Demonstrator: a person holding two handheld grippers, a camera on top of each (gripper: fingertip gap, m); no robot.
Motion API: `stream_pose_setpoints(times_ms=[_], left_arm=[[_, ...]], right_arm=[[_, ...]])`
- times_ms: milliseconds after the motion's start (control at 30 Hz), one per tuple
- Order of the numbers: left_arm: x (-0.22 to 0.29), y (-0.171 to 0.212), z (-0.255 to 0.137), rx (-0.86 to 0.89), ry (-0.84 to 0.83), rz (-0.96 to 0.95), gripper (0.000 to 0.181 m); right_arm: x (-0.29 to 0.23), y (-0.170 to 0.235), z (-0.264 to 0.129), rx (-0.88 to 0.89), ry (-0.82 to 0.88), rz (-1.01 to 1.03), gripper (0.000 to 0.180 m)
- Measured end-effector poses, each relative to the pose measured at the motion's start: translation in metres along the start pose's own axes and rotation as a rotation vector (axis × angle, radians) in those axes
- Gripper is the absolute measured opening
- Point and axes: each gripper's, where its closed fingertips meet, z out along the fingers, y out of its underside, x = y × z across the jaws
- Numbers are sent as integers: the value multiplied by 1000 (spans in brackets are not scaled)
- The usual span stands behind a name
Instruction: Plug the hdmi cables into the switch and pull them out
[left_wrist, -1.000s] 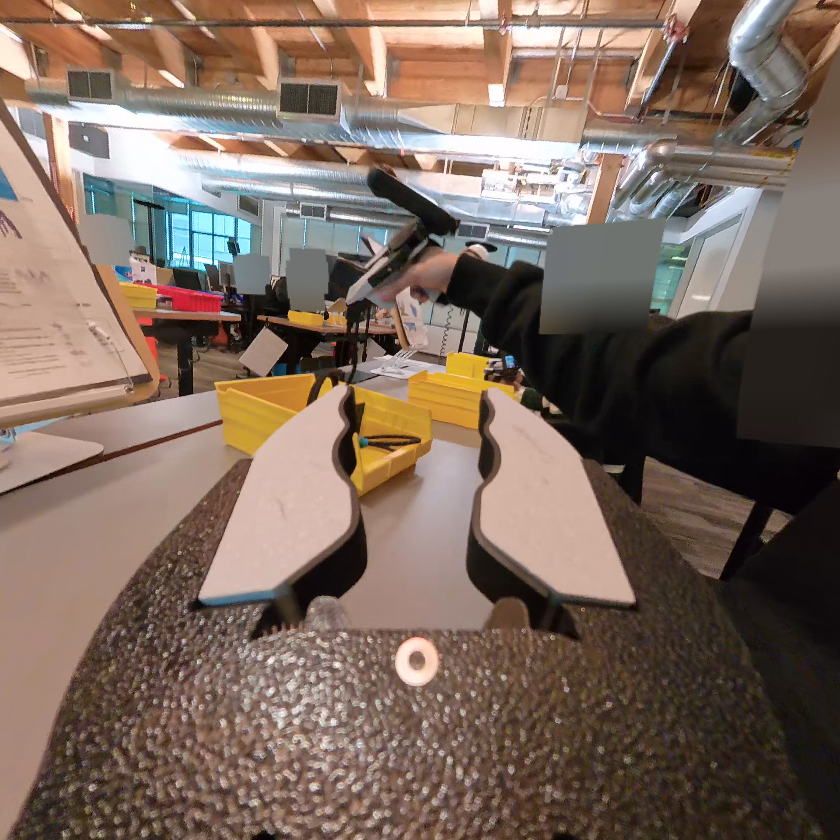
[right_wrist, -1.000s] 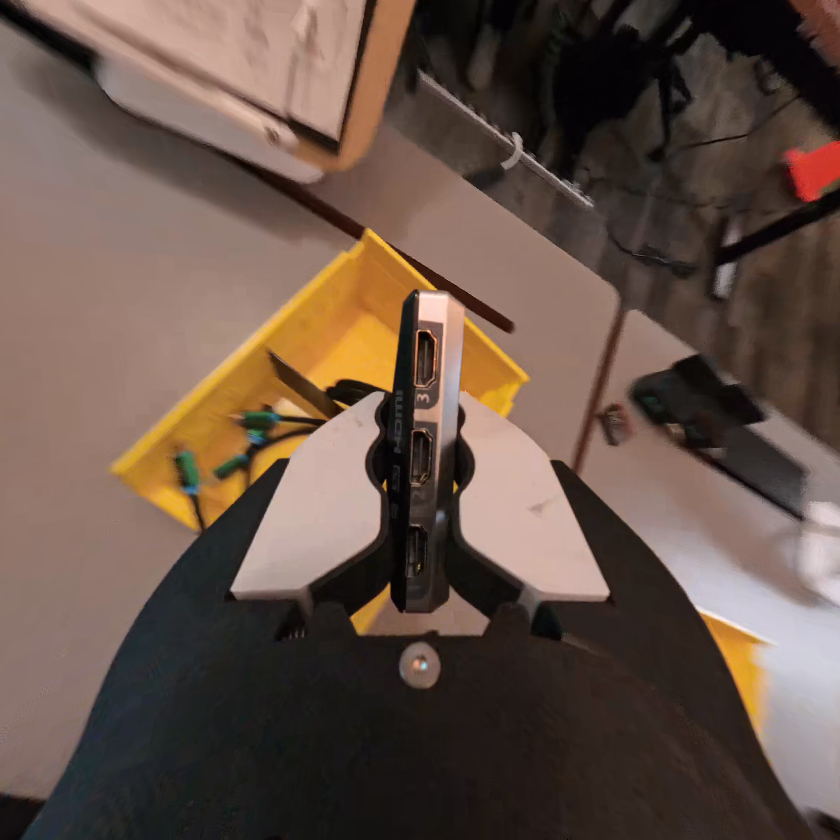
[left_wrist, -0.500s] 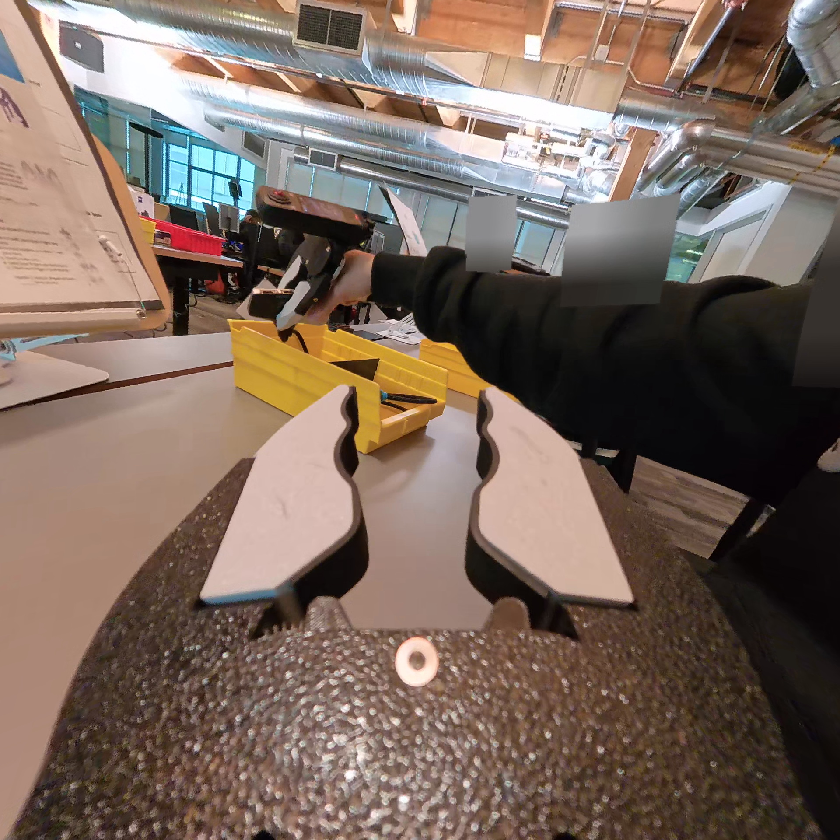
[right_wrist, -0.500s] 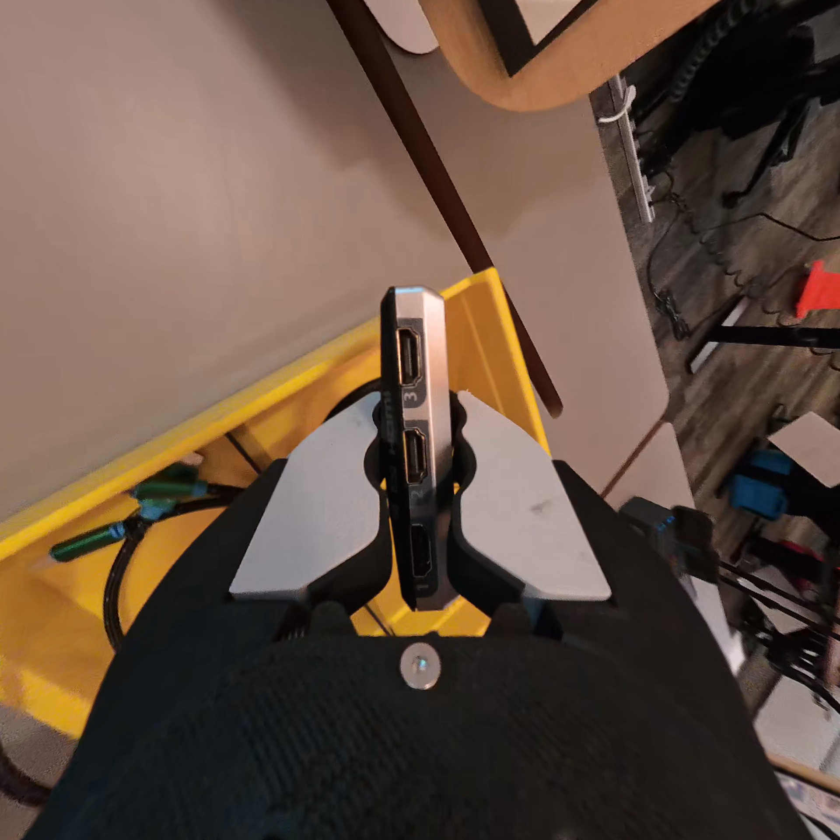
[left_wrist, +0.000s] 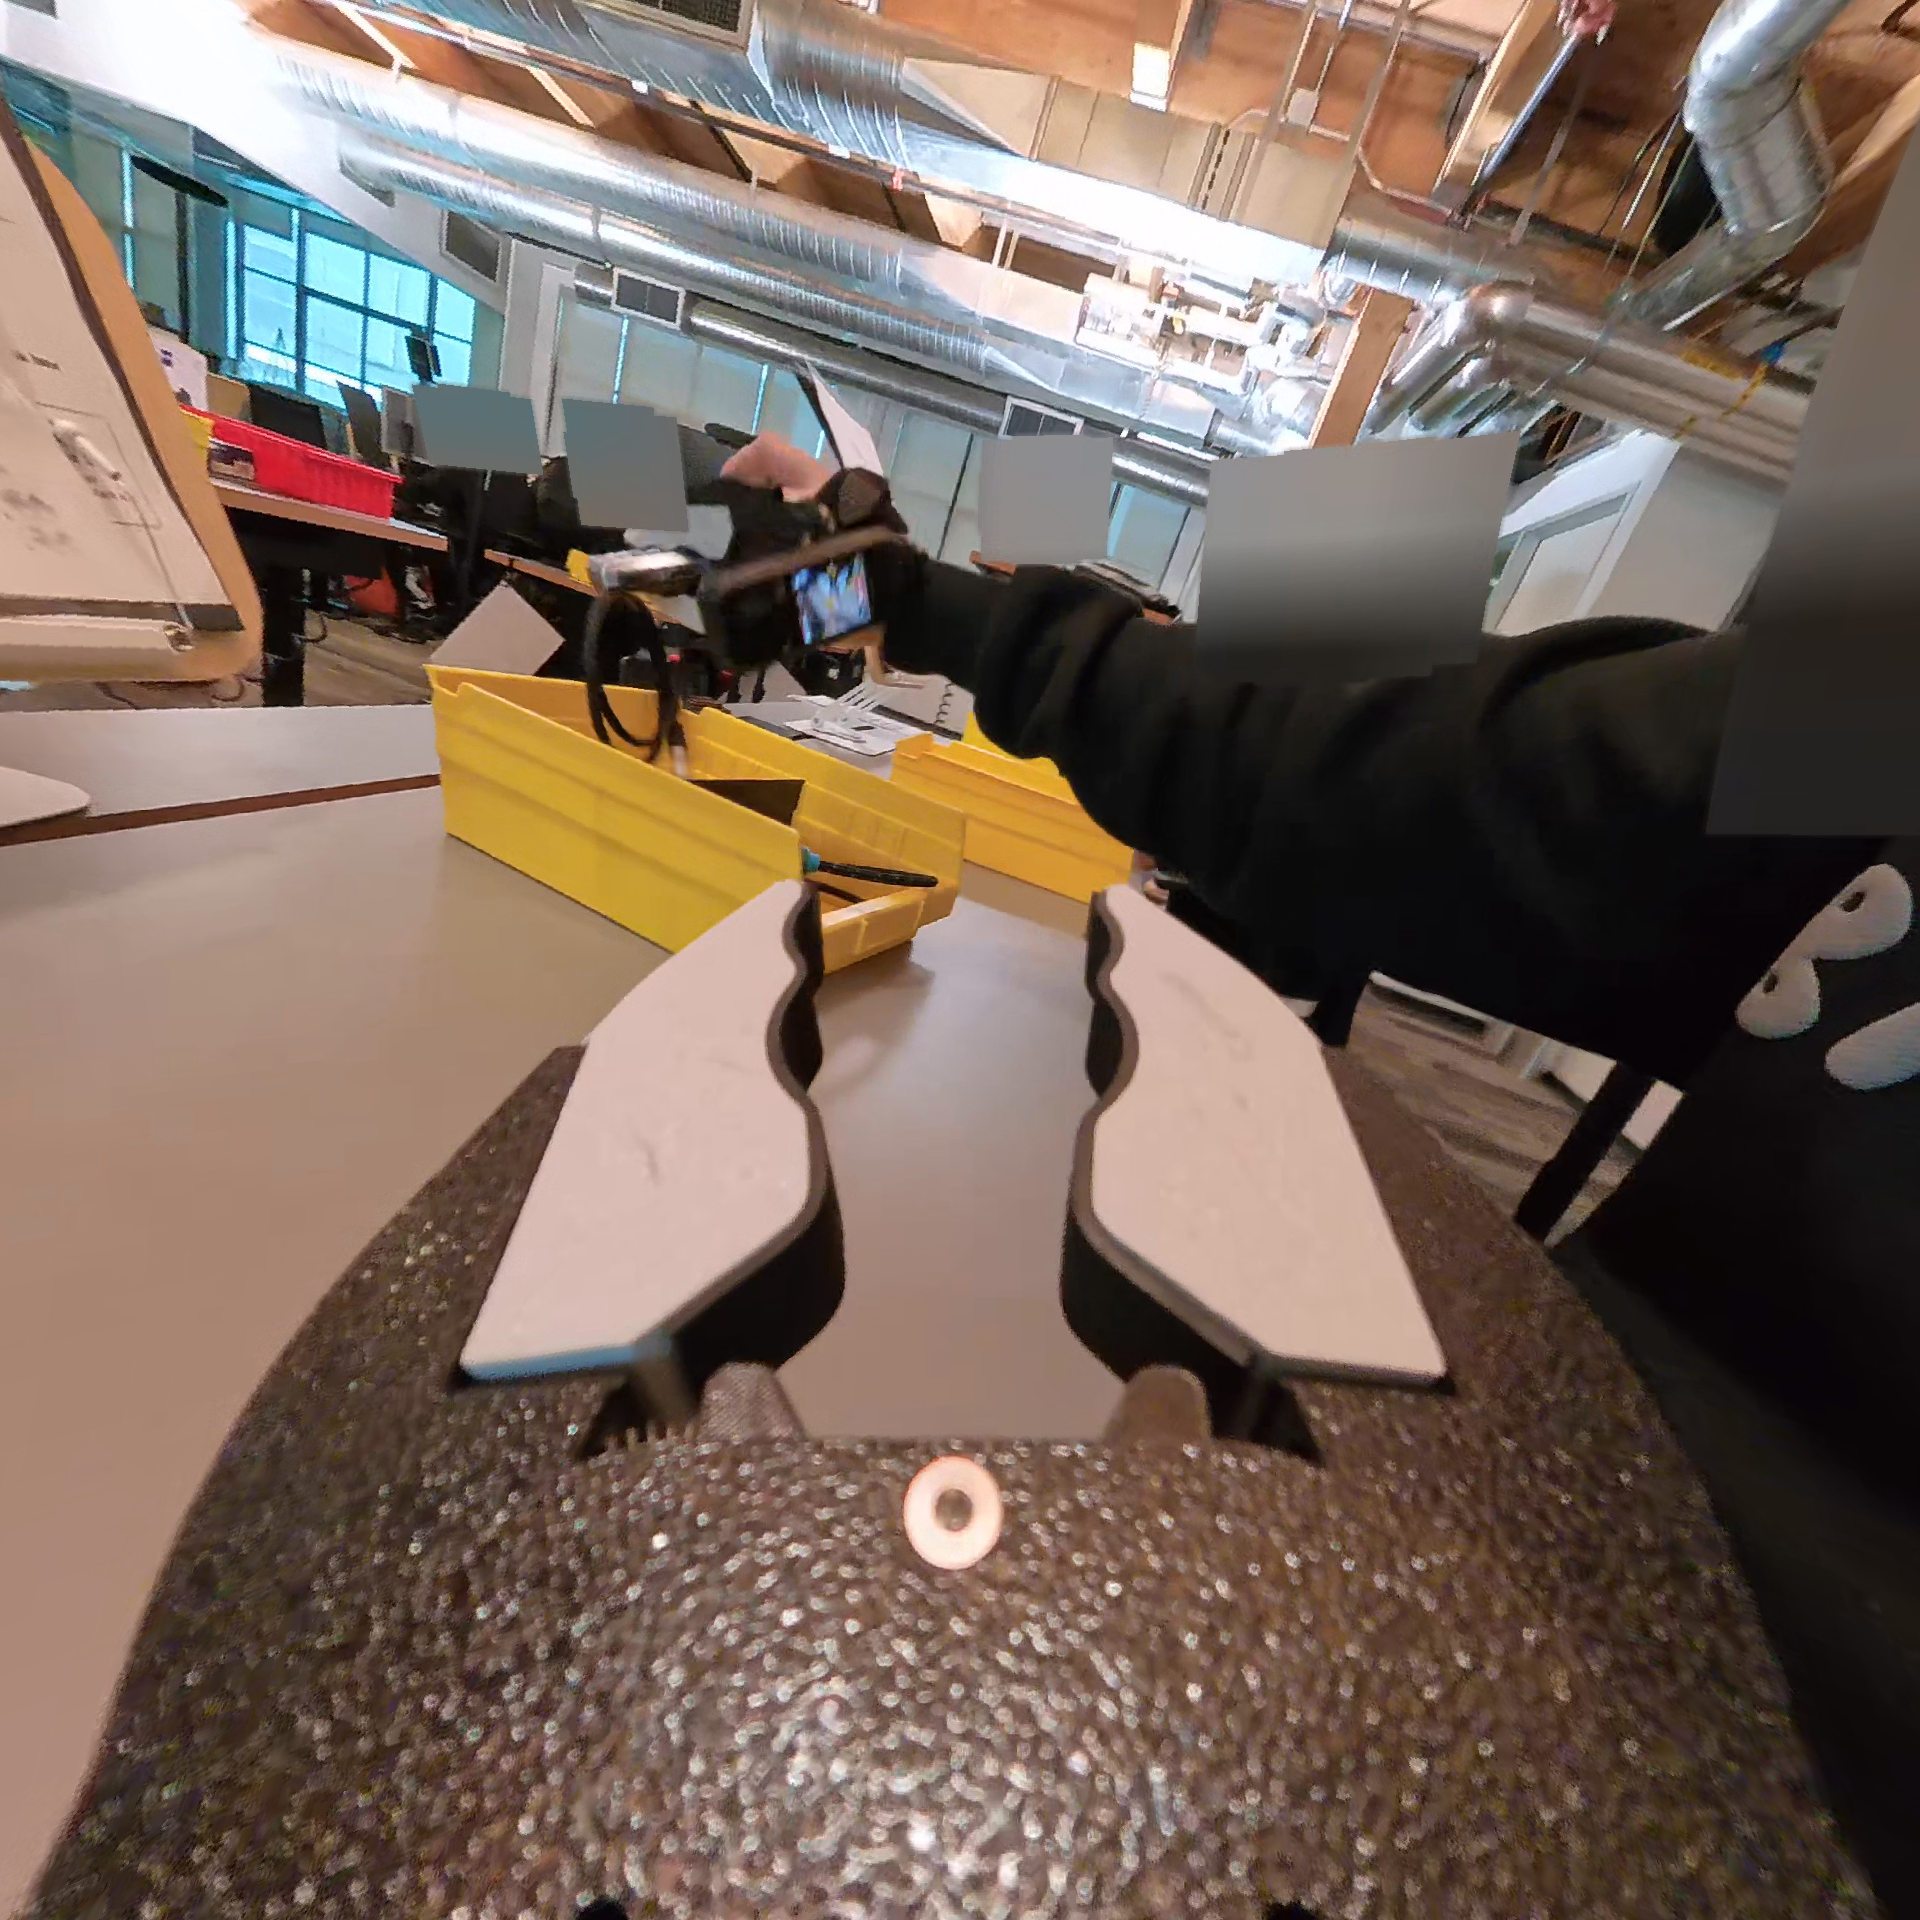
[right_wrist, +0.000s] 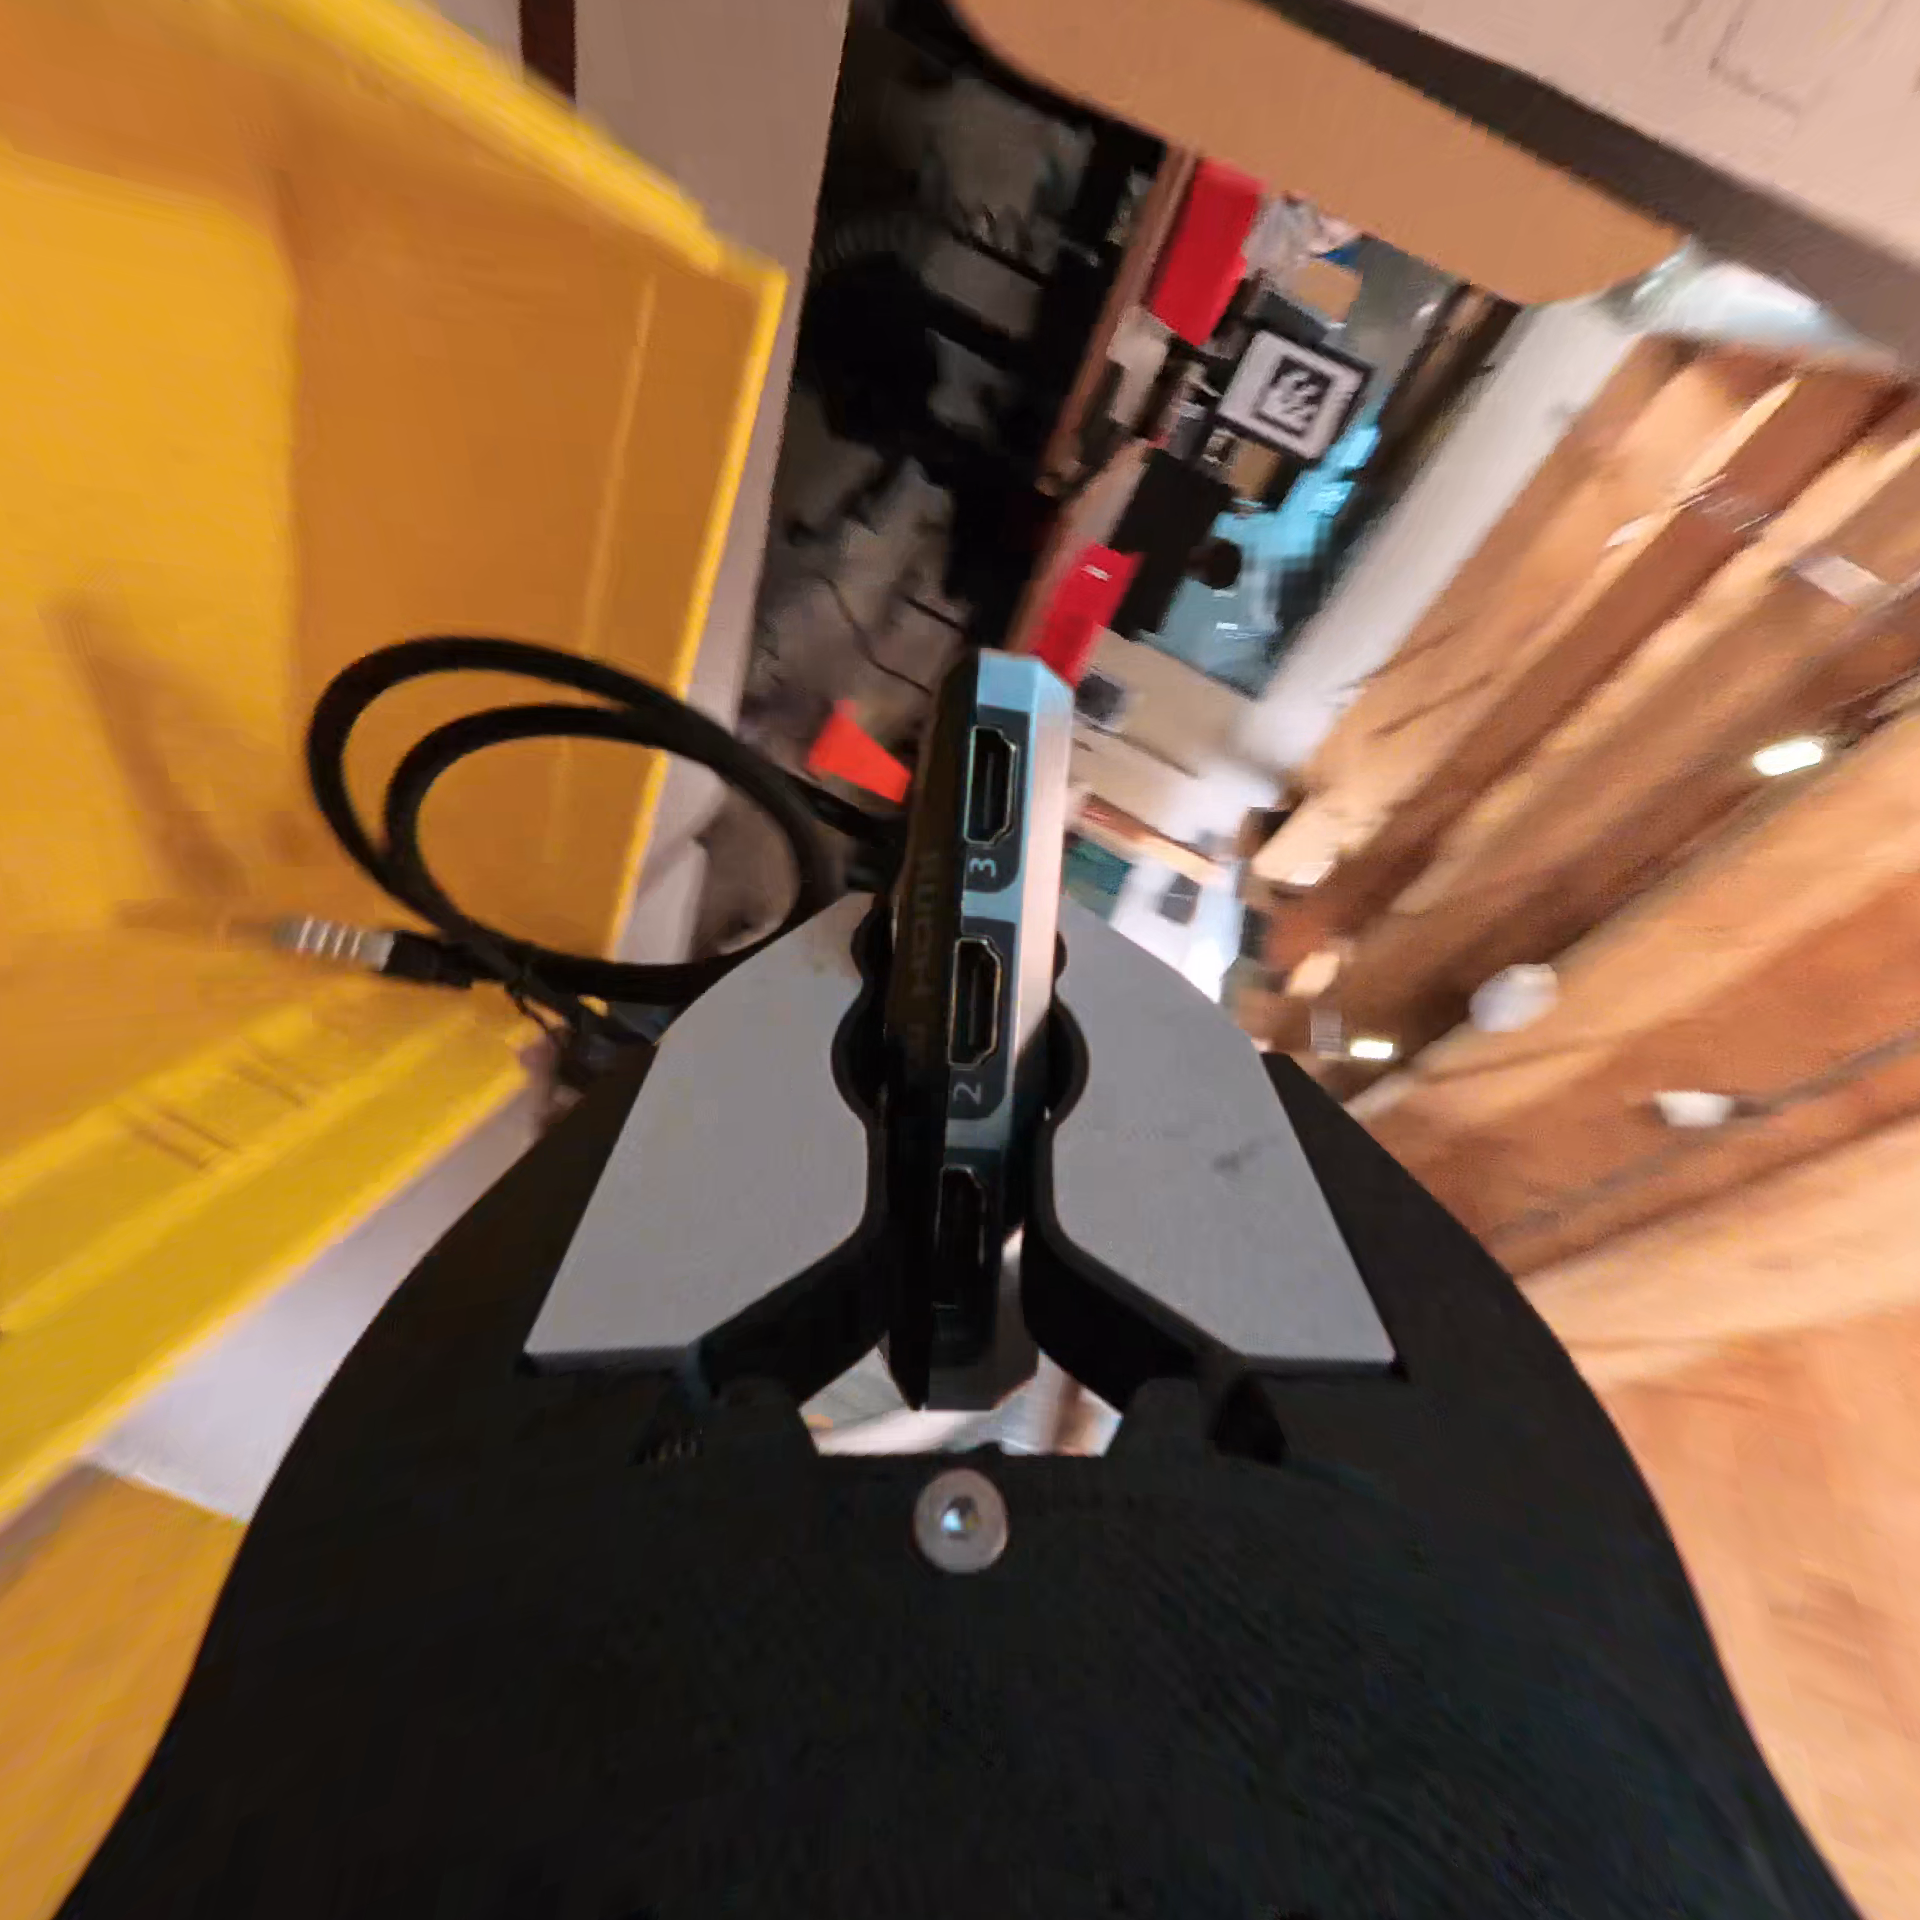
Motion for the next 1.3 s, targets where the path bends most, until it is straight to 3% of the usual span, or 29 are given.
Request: stream_pose_setpoints(times_ms=[167,400,467,600,733,833,967,1033,1133,1200,1300], left_arm=[[2,8,7,-14,25,-30,48],[4,8,7,-21,25,-15,47],[5,7,7,-14,29,-22,47],[4,7,6,-13,30,-24,47],[4,6,5,-10,32,-33,47],[5,3,3,-3,31,-31,47],[5,1,2,-5,23,-19,47],[5,0,2,-8,15,-9,47],[3,-3,0,-17,-16,13,47],[0,-7,-4,-25,-57,43,47],[-12,-17,-22,-74,-191,124,47]], right_arm=[[-33,-5,14,-48,113,-331,24],[-55,-36,19,70,26,-419,29],[-61,-37,19,87,-37,-412,32],[-67,-50,7,206,-151,-259,57],[-59,-46,-1,223,-207,-111,57],[-42,-41,-11,241,-249,100,56],[0,-46,-37,322,-280,648,60],[18,-72,-64,473,-360,1003,66],[46,-127,-127,845,-512,1406,74],[57,-158,-163,1045,-543,1554,73],[49,-198,-197,1167,-595,1663,77]])
